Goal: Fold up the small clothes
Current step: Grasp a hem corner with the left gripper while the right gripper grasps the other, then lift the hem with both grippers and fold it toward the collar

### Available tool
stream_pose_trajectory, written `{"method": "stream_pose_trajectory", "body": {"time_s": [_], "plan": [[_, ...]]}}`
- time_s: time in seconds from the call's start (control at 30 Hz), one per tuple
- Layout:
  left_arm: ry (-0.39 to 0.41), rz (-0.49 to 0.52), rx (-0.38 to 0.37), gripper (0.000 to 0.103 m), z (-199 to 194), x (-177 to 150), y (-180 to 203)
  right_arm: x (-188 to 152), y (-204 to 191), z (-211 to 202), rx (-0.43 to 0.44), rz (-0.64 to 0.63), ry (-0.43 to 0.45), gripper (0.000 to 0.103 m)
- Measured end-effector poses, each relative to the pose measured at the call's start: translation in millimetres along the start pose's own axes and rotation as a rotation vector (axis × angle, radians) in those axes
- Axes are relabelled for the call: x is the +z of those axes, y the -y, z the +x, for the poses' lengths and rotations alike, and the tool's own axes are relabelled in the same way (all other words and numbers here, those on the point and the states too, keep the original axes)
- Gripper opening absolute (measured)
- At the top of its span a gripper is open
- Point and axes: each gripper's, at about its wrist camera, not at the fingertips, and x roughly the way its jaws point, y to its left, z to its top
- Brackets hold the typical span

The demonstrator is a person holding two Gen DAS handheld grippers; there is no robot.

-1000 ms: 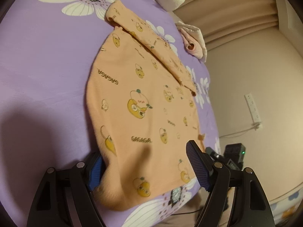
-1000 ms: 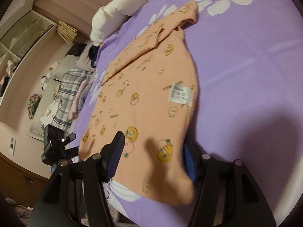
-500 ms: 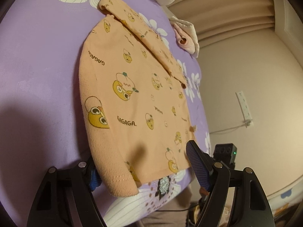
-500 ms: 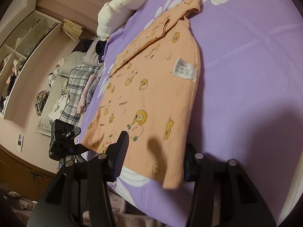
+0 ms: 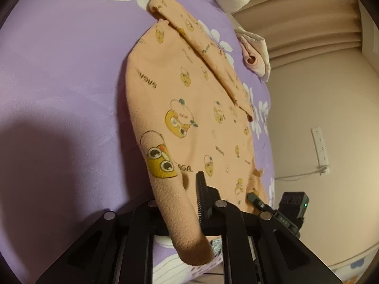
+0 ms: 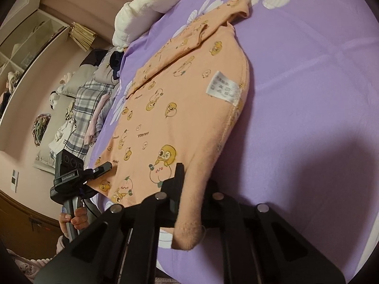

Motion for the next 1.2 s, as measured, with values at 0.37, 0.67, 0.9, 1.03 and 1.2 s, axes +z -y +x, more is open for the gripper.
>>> {"method": "stream_pose_trajectory", "body": {"time_s": [0.37, 0.67, 0.9, 1.03, 1.2], "plan": [[0.111, 0.118, -0.069, 0.007, -26.7, 5.1, 38.1, 13.4, -38.6, -25.0, 0.03, -0.098, 0.121, 0.006], [0.172, 0.189, -0.096, 0.004, -34.3, 4.5, 57.5, 10.3, -55.7, -35.9, 0.038, -0.135, 0.161, 0.005], [0.178, 0.224, -0.116, 0.004, -39.2, 3.4, 65.6, 11.7, -60.6, -52.4, 0.073, -0.129, 0.215, 0.005], [0.181, 0.249, -0.123, 0.004, -43.6, 0.5, 73.9, 11.9, -66.9, -59.7, 0.095, -0.141, 0.233, 0.005], [0.189, 0.27, -0.142, 0.004, -53.9, -1.5, 82.8, 12.5, -76.0, -67.3, 0.108, -0.165, 0.246, 0.005]]}}
